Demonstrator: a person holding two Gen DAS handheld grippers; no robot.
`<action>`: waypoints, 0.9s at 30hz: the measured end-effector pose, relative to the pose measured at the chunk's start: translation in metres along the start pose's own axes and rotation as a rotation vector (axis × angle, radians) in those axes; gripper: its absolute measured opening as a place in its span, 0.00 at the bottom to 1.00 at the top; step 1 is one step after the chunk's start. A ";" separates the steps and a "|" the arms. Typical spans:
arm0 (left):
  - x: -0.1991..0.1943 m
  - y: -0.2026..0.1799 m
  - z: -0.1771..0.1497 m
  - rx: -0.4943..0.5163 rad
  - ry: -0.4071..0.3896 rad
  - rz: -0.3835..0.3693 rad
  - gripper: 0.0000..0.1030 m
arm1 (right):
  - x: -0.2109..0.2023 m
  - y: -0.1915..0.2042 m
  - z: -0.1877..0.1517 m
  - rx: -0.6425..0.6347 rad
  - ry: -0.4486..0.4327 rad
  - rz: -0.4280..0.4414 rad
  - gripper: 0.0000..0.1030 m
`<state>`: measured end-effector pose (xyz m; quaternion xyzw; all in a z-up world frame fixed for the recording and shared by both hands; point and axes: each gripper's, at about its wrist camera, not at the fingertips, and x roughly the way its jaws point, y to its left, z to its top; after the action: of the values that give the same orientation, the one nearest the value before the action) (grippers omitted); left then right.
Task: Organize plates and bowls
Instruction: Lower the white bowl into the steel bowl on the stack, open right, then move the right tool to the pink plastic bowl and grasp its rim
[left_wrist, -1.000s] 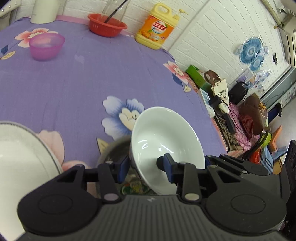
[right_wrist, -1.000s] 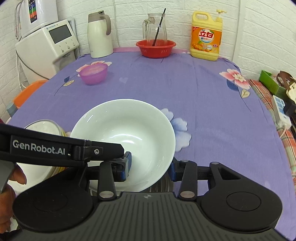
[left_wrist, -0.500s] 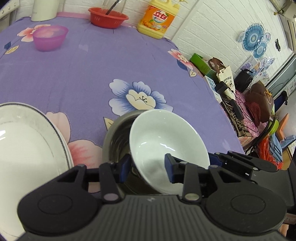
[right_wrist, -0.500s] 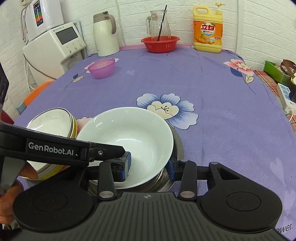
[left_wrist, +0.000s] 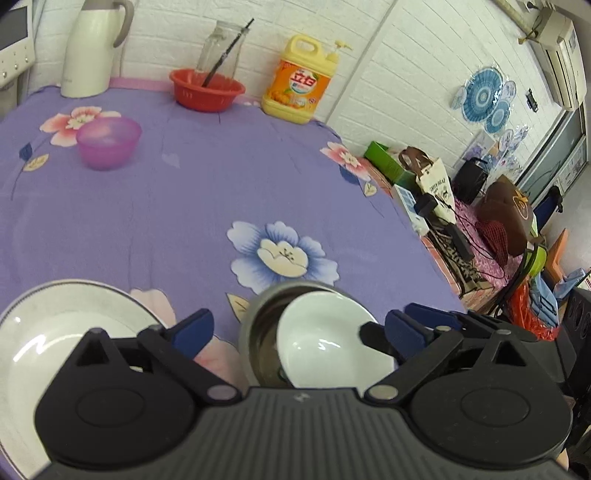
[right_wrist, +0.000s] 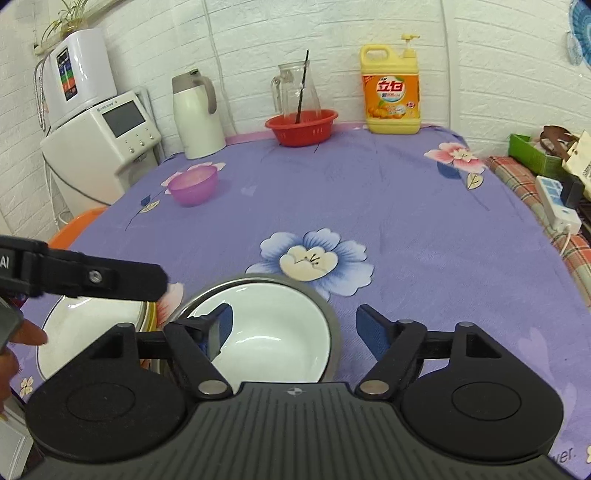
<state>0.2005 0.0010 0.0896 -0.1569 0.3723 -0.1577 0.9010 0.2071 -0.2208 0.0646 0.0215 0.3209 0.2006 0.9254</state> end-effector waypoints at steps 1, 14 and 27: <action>-0.003 0.005 0.002 0.003 -0.009 0.009 0.96 | 0.000 -0.002 0.002 0.008 -0.003 -0.001 1.00; -0.034 0.124 0.054 -0.106 -0.106 0.265 0.97 | 0.042 0.020 0.041 0.026 0.061 0.054 1.00; 0.024 0.224 0.152 -0.228 -0.101 0.309 0.97 | 0.180 0.107 0.147 -0.091 0.119 0.117 1.00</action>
<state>0.3642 0.2186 0.0871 -0.2067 0.3619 0.0337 0.9084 0.3859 -0.0404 0.0939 -0.0141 0.3640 0.2697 0.8914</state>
